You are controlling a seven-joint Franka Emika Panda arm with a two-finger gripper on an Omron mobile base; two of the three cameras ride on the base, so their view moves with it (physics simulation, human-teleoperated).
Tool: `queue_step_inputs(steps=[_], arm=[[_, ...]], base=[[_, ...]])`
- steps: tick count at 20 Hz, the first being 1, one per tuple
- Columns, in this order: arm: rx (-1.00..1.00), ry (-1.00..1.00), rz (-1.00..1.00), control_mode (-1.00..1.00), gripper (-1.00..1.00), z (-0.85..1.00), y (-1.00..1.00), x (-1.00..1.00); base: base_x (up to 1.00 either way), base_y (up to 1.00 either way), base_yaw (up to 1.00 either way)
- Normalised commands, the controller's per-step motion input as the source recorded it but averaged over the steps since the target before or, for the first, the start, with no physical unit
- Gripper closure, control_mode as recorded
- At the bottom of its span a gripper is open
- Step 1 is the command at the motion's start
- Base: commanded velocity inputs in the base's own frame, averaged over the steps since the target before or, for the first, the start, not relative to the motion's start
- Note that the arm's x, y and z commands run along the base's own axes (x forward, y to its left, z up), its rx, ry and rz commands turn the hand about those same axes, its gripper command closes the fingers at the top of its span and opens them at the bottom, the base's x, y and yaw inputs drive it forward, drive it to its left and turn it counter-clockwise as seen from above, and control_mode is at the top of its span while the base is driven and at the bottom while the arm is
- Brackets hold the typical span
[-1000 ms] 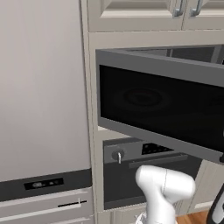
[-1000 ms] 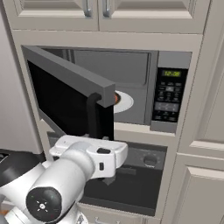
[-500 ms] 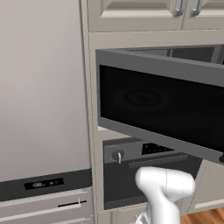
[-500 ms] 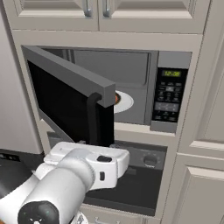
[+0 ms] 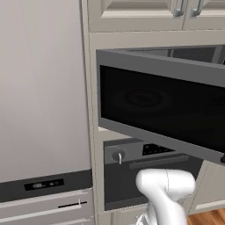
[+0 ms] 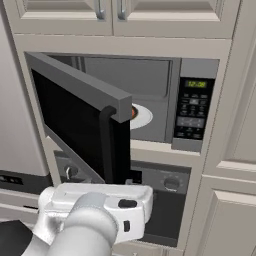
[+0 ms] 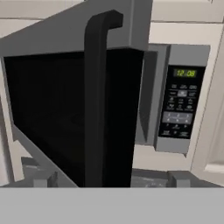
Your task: Pick the potato from the counter and place it in the microwave. Then turn on the microwave.
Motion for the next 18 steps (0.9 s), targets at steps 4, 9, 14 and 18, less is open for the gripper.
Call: queue_step_inputs(steps=[4,9,14,18], arm=[[0.02,0.0,0.19,-1.0,-1.0,0.03,-0.32,0.02],[0.03,0.0,0.24,-1.0,-1.0,0.06,-0.32,0.01],[0.03,0.0,0.25,-1.0,-1.0,0.01,-0.27,0.0],[0.04,0.0,0.25,-1.0,-1.0,0.0,-0.18,0.01]], base=[[0.0,0.0,0.0],[0.0,0.0,0.0],[0.0,0.0,0.0],[0.0,0.0,0.0]])
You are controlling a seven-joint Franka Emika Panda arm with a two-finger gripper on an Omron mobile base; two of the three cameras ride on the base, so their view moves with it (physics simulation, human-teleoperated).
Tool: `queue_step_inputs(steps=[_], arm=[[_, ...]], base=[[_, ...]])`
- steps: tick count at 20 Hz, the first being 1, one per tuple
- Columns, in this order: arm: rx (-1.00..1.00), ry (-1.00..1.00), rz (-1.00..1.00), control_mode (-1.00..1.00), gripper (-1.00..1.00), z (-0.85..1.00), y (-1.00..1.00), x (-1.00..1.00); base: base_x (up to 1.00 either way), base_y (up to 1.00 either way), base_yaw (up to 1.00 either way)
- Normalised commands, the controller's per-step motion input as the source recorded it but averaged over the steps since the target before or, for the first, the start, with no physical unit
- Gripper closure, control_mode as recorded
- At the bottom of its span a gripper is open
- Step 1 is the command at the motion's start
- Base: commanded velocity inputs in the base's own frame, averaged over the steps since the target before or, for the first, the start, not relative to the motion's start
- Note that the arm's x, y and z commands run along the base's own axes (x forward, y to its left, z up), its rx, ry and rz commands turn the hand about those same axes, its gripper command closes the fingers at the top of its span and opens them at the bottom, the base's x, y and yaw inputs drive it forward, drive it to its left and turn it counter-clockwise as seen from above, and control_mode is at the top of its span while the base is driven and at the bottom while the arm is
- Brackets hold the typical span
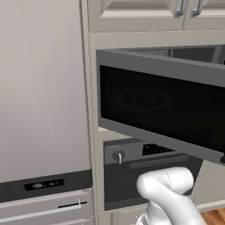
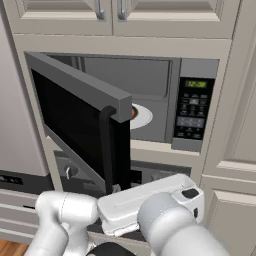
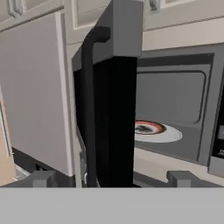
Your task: Pick the potato from the counter and place it in the microwave. Then turn on the microwave.
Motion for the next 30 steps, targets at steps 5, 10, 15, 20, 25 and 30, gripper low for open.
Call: queue_step_inputs(steps=[5,10,15,20,25,30], arm=[[0.05,0.0,0.26,-1.0,-1.0,0.0,-0.01,0.03],[0.05,0.0,0.21,-1.0,-1.0,0.0,0.0,0.13],[0.05,0.0,0.17,-1.0,-1.0,0.0,0.0,0.26],[0.06,0.0,0.18,-1.0,-1.0,0.0,0.0,0.32],[0.05,0.0,0.18,-1.0,-1.0,0.0,0.0,0.24],[0.01,0.0,0.12,-1.0,-1.0,0.0,0.0,0.22]], base=[[0.0,0.0,0.0],[0.0,0.0,0.0],[0.0,0.0,0.0],[0.0,0.0,0.0],[0.0,0.0,0.0],[0.0,0.0,0.0]])
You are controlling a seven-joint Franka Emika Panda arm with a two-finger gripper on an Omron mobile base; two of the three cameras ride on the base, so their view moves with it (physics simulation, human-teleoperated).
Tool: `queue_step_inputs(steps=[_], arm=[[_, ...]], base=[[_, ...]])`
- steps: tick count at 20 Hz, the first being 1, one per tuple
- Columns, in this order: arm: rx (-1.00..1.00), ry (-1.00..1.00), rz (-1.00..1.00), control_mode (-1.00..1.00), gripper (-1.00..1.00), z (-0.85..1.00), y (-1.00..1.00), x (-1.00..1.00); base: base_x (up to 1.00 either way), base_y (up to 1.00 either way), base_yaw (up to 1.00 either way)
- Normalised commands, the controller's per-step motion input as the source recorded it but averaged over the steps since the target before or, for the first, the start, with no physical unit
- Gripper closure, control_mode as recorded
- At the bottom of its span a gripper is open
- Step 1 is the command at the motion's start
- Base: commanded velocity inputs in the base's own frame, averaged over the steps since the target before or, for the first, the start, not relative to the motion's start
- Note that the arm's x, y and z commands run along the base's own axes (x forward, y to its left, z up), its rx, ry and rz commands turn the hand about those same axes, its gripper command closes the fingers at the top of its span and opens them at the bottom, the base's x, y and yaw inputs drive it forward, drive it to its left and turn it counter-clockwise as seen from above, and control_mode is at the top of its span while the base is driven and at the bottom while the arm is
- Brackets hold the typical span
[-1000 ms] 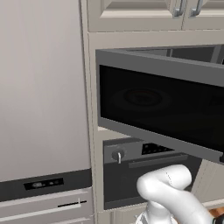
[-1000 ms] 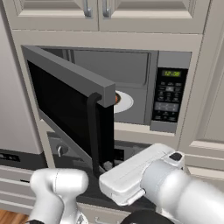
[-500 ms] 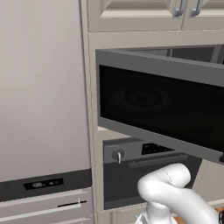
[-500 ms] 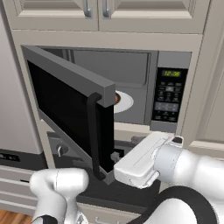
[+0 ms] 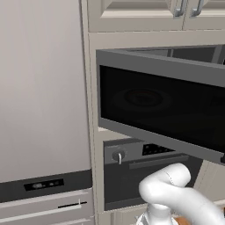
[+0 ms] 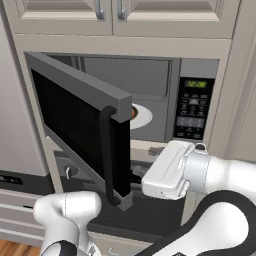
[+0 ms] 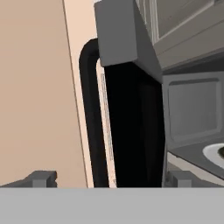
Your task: Pick the potato from the counter and place it in the microwave. Then turn on the microwave.
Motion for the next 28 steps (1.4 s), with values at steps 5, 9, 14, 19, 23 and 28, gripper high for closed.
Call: queue_step_inputs(steps=[5,9,14,19,23,28], arm=[[0.0,0.0,0.06,-1.0,-1.0,0.0,0.0,0.26],[0.0,0.0,0.0,-1.0,-1.0,0.0,0.0,0.31],[0.0,-0.02,0.0,-1.0,-1.0,0.0,0.0,0.29],[0.0,-0.04,0.04,-1.0,-1.0,0.0,0.01,0.1],[0.0,-0.03,0.06,-1.0,-1.0,-0.01,0.11,0.05],[0.0,-0.01,0.08,-1.0,-1.0,-0.11,0.24,0.06]], base=[[0.0,0.0,0.0],[0.0,0.0,0.0],[0.0,0.0,0.0],[0.0,0.0,0.0],[0.0,0.0,0.0],[0.0,0.0,0.0]])
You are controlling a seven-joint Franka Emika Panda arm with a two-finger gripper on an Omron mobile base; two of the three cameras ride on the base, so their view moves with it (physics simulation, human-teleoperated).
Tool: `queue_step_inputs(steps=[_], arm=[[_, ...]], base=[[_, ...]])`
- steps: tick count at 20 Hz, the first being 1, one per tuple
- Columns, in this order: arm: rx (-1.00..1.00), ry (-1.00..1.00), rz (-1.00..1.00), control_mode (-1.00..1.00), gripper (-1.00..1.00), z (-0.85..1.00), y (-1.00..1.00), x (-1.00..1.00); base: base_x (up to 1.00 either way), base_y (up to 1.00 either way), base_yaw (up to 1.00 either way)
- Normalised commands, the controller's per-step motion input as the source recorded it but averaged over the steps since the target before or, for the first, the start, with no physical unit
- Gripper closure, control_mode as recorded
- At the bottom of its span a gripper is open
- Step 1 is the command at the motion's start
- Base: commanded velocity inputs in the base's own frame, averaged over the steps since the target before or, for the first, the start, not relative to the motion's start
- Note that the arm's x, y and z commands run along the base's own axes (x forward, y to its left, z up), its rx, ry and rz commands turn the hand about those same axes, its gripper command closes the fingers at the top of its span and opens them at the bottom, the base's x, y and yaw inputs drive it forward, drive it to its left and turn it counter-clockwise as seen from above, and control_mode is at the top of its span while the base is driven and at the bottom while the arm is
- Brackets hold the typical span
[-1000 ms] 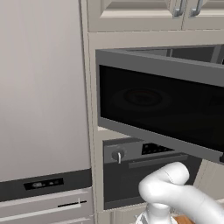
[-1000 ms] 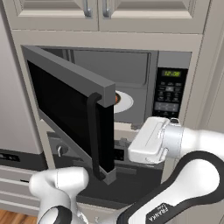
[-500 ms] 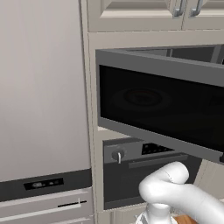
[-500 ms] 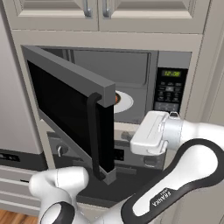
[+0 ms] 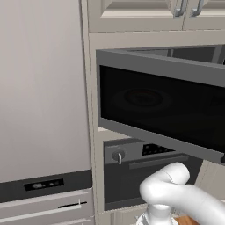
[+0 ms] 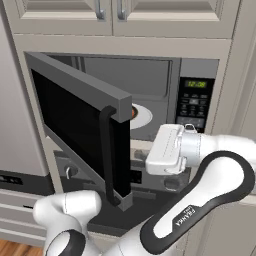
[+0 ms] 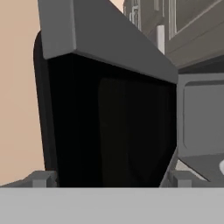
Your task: Pick the potato from the counter and place it in the microwave. Then turn on the microwave.
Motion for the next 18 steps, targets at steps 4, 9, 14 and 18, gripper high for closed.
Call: queue_step_inputs(steps=[4,9,14,18], arm=[[0.0,-0.02,0.07,-1.0,-1.0,-0.05,0.16,0.08],[0.0,-0.02,0.06,-1.0,-1.0,-0.03,0.12,0.12],[0.0,-0.03,0.08,-1.0,-1.0,-0.01,0.05,0.22],[0.0,-0.03,0.07,-1.0,-1.0,0.0,0.0,0.19]], base=[[0.0,0.0,0.0],[0.0,0.0,0.0],[0.0,0.0,0.0],[0.0,0.0,0.0]])
